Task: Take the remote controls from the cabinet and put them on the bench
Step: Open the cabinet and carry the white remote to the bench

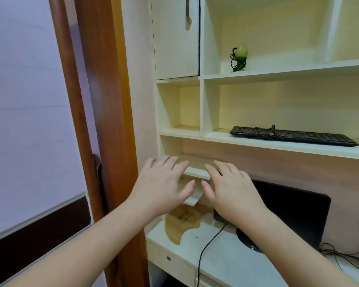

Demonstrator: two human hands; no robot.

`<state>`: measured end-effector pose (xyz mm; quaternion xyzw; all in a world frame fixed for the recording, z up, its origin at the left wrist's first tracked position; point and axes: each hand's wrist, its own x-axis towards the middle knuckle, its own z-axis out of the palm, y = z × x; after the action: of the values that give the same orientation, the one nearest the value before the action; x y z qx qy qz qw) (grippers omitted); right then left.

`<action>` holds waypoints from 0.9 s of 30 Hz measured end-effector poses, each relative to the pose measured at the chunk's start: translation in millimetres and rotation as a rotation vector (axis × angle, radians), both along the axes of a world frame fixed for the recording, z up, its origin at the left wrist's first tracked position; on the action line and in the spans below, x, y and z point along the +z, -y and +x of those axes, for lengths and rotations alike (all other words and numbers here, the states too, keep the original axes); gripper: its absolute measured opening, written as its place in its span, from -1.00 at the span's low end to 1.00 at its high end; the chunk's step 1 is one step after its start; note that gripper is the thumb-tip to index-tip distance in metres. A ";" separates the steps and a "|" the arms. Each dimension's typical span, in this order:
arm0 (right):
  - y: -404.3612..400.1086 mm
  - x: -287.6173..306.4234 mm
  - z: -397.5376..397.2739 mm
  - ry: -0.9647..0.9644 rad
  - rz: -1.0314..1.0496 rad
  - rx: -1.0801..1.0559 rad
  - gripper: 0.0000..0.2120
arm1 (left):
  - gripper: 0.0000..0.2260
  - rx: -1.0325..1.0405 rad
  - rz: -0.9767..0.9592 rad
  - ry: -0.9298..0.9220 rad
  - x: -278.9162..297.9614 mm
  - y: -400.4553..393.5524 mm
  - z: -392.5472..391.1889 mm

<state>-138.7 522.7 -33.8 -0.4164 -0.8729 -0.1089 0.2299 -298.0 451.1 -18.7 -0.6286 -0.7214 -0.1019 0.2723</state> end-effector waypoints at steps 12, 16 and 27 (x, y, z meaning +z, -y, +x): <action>-80.8 20.4 -87.7 0.042 0.031 -0.008 -0.46 | -0.45 -0.067 0.026 0.005 28.0 -93.4 -95.5; -104.3 34.7 -131.2 0.039 0.069 -0.055 -0.49 | -0.46 -0.116 0.057 0.011 38.1 -114.4 -138.6; -163.6 95.8 -188.6 -0.001 0.172 -0.194 -0.50 | -0.52 -0.264 0.112 0.031 102.3 -195.6 -210.3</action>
<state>-327.4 686.3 62.0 -0.4776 -0.8160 -0.2048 0.2533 -508.2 646.7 83.6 -0.7002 -0.6295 -0.1866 0.2802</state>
